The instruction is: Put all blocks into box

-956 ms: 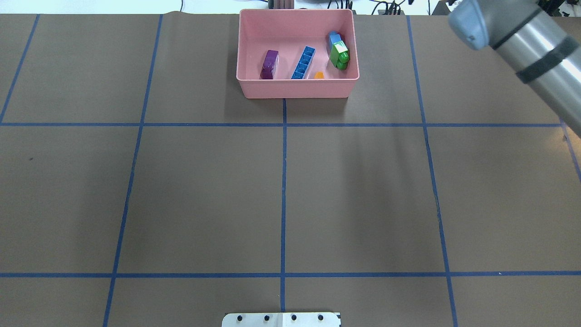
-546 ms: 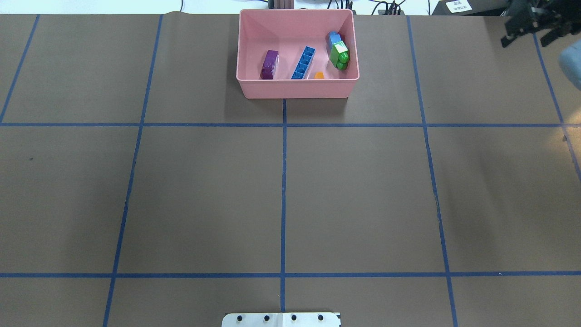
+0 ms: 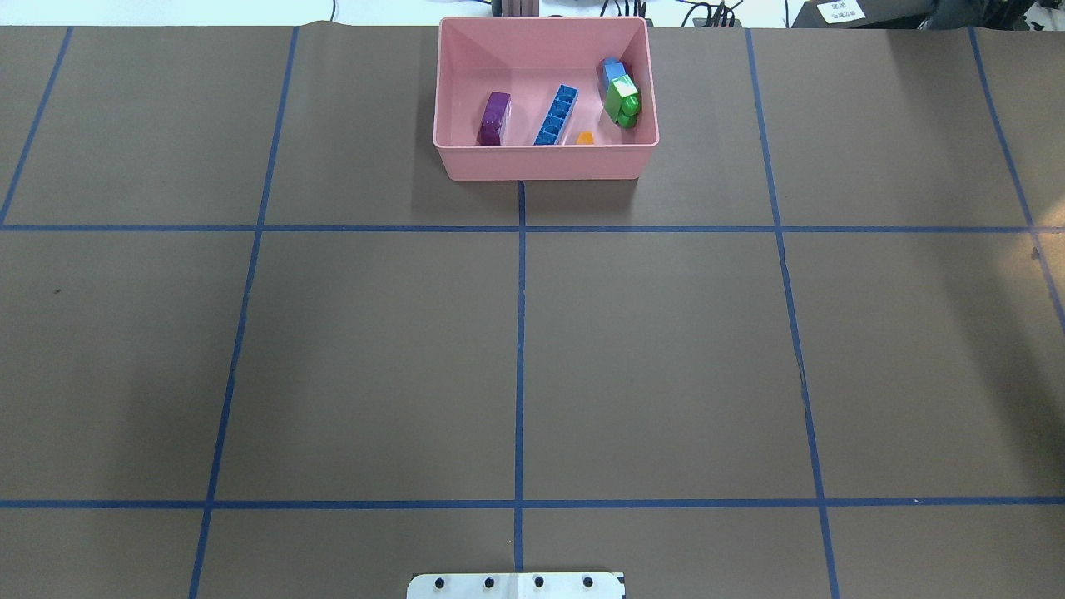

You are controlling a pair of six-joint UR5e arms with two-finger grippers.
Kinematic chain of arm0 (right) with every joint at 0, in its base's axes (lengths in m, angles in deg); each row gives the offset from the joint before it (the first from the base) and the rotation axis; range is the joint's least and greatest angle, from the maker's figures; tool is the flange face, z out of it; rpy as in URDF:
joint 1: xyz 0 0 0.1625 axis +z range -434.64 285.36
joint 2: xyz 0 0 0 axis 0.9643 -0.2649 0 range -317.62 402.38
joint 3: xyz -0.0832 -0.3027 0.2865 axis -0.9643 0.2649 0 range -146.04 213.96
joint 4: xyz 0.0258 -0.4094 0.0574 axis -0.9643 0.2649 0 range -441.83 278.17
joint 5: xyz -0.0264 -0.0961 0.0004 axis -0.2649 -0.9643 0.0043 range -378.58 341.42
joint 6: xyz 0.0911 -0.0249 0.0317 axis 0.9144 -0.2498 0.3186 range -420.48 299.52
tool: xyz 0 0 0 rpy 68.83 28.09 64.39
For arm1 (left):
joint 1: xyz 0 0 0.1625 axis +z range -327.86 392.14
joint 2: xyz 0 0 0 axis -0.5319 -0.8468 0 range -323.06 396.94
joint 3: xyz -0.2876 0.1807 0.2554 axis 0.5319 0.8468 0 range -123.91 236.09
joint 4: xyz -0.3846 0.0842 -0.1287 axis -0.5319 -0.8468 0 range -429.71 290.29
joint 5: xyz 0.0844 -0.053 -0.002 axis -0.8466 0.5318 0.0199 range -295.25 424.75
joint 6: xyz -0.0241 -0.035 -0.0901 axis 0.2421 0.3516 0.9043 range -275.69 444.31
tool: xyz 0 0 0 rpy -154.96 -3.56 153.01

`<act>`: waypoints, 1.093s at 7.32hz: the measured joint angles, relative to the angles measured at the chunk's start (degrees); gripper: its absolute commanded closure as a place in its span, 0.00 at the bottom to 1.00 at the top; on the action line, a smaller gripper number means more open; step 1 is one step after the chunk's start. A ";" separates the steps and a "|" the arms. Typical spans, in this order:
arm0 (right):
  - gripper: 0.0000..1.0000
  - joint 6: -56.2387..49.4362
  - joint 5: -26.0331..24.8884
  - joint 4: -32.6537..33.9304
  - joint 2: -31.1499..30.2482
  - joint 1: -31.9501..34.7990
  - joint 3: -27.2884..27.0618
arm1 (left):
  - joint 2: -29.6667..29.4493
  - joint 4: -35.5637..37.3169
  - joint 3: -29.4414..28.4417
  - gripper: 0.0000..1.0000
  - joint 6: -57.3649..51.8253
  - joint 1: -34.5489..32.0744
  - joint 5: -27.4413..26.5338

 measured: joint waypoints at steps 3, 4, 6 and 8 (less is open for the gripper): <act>0.00 -0.79 0.40 0.32 -2.93 3.55 0.73 | 1.79 -7.63 -8.07 0.00 -0.62 -1.36 4.78; 0.00 -0.76 0.85 0.38 -3.29 4.11 0.79 | 2.91 -11.00 -9.58 0.00 -0.50 -1.38 5.39; 0.00 -0.74 2.03 0.43 -4.02 4.91 0.82 | 4.08 -13.92 -9.48 0.00 0.08 -1.40 5.70; 0.00 -0.70 2.46 0.43 -4.55 5.44 0.80 | 4.30 -13.98 -7.39 0.00 0.43 -1.41 5.69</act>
